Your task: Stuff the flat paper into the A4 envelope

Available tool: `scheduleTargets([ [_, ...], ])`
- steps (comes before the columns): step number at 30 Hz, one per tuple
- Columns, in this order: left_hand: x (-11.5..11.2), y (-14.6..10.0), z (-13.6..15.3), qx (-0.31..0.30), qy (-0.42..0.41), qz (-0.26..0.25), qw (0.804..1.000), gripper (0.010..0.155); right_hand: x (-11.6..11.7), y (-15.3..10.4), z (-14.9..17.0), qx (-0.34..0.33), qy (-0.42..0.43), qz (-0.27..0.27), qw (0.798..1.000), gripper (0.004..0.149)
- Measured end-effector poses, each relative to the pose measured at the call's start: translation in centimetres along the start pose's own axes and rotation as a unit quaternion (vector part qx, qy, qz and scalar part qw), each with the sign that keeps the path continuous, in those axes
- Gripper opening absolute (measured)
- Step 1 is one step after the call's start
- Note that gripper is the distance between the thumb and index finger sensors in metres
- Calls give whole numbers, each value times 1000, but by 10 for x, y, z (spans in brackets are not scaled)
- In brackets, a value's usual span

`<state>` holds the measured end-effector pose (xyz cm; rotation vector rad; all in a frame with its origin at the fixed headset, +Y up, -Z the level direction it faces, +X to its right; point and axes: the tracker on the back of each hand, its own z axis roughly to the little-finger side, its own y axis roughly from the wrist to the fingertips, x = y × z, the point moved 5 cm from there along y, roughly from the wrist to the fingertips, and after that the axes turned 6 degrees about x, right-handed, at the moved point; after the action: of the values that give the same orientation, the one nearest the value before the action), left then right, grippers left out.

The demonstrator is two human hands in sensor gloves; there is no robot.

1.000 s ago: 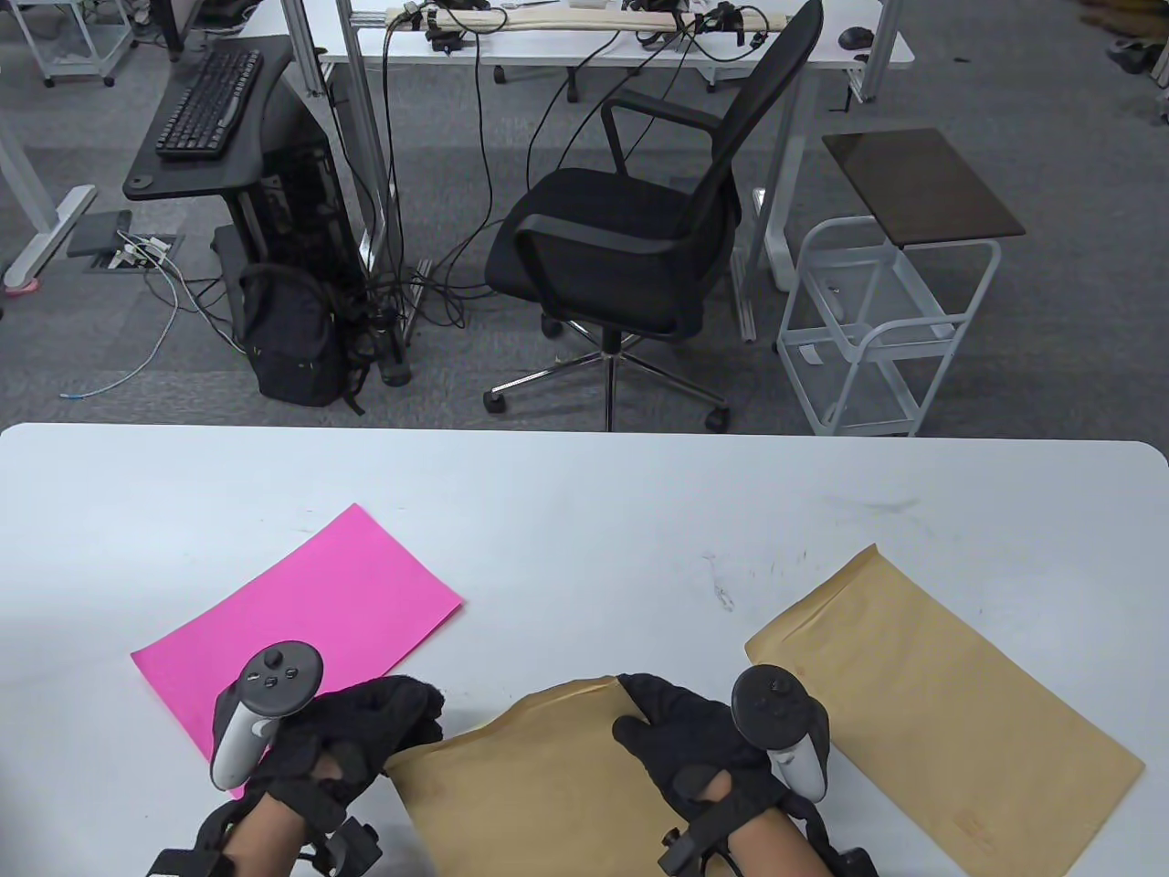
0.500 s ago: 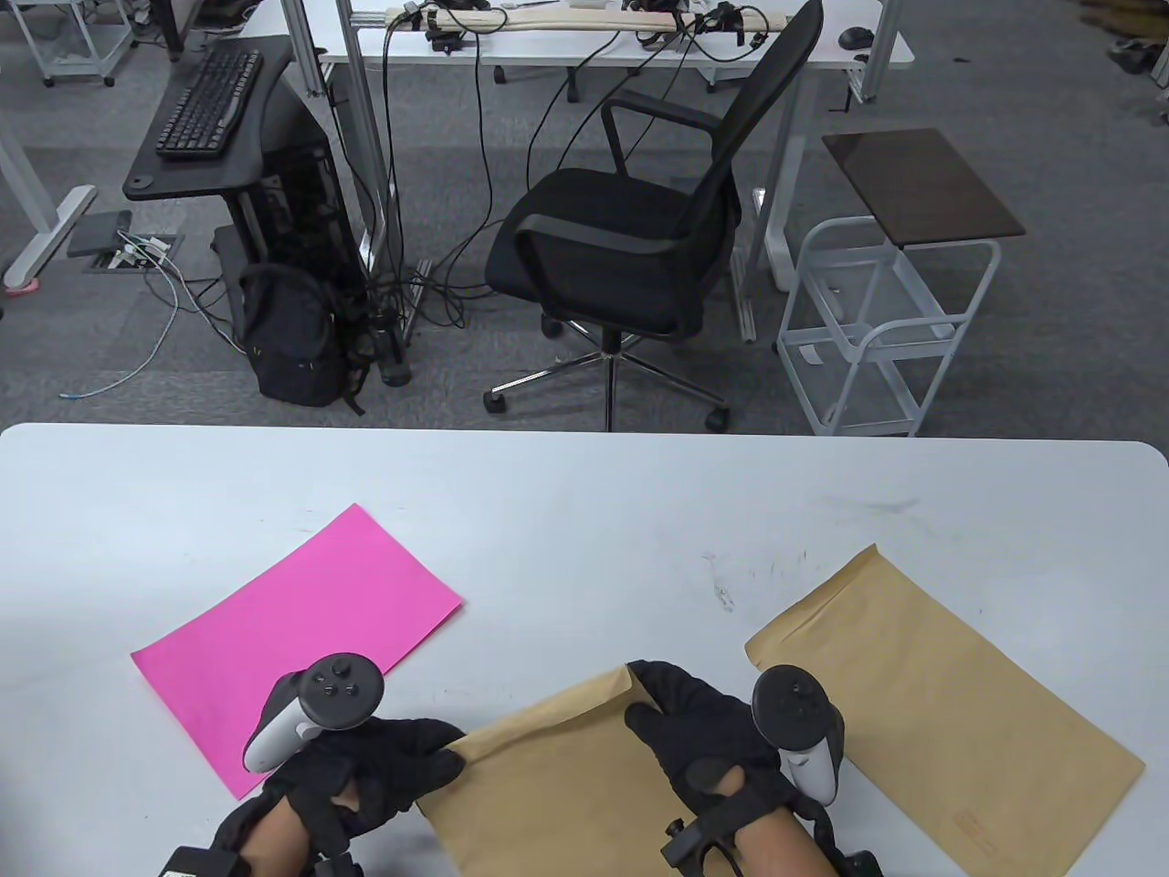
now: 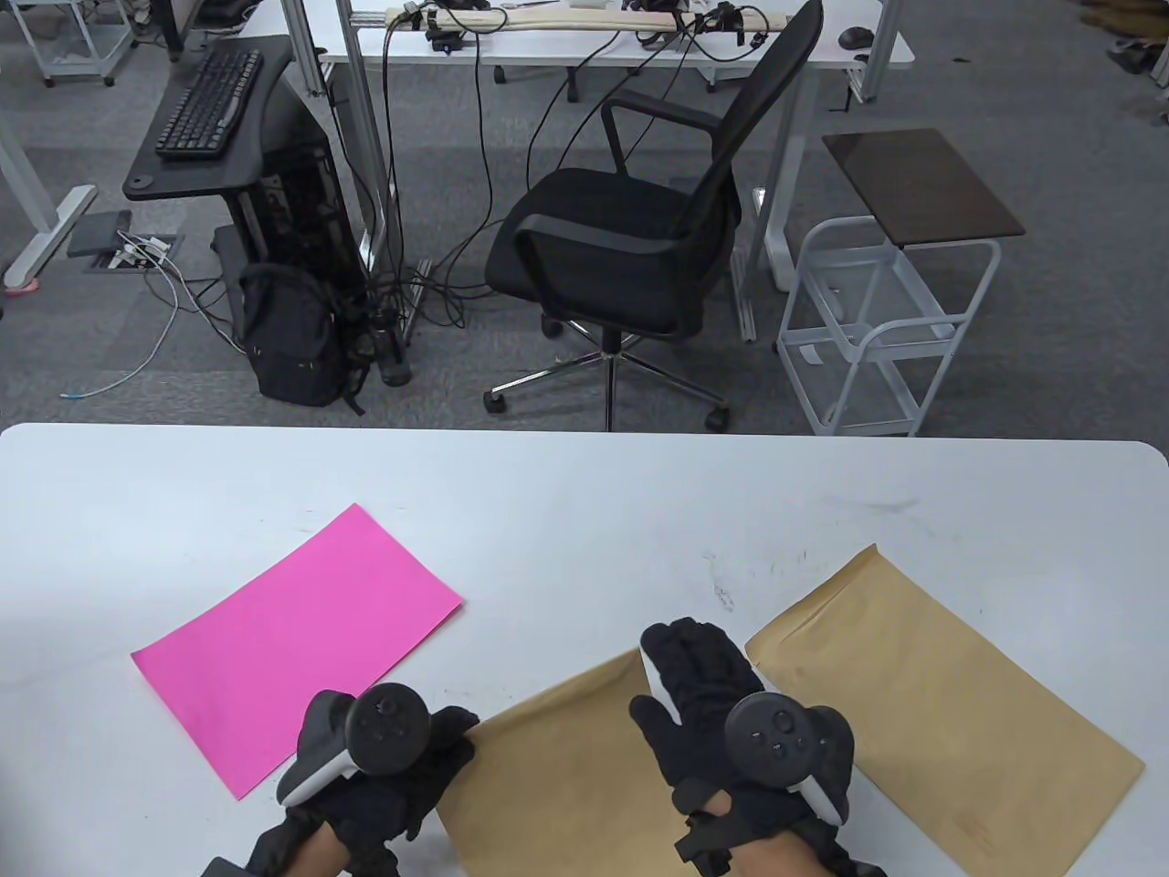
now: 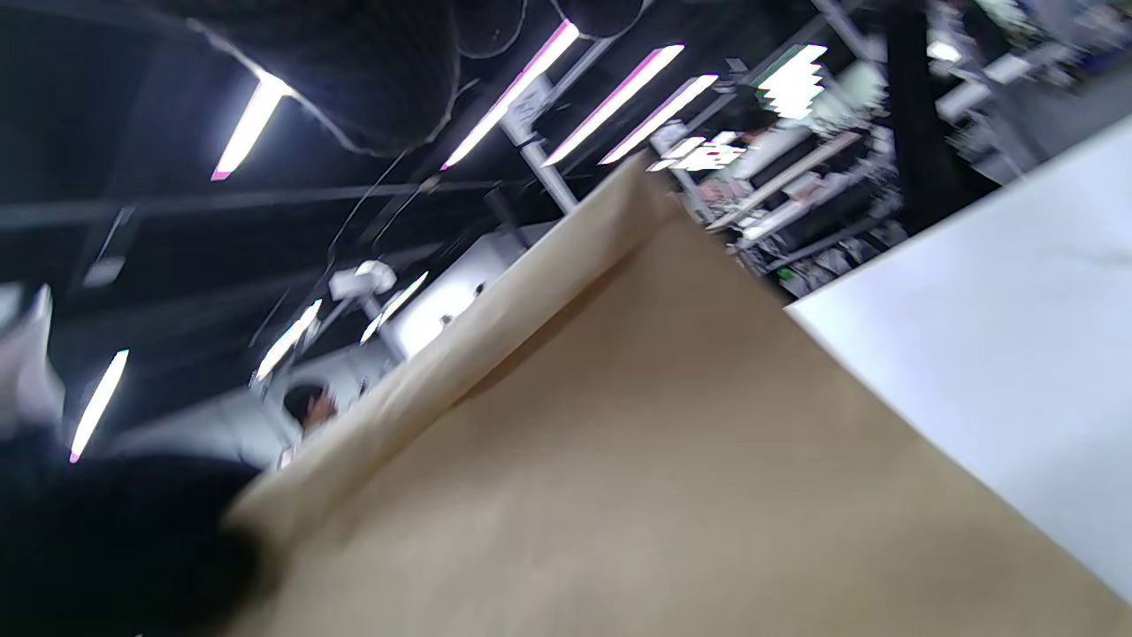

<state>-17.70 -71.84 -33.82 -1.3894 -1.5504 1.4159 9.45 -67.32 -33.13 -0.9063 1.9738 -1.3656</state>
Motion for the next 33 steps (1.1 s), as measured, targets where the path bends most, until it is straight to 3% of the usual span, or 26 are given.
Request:
scheduleTargets([
  [5, 4, -9, -31, -26, 96, -69, 993, 47, 34, -4, -55, -77, -106, -29, 991, 60],
  [11, 6, -18, -51, -52, 140, -110, 983, 47, 58, -3, -71, -84, -170, -36, 981, 50],
  [21, 5, -17, -51, -55, 134, -106, 984, 46, 54, -2, -64, -70, -194, -26, 978, 41],
  [33, 11, -15, -32, -39, 116, -101, 987, 46, 18, 7, 8, 47, -162, -6, 986, 40],
])
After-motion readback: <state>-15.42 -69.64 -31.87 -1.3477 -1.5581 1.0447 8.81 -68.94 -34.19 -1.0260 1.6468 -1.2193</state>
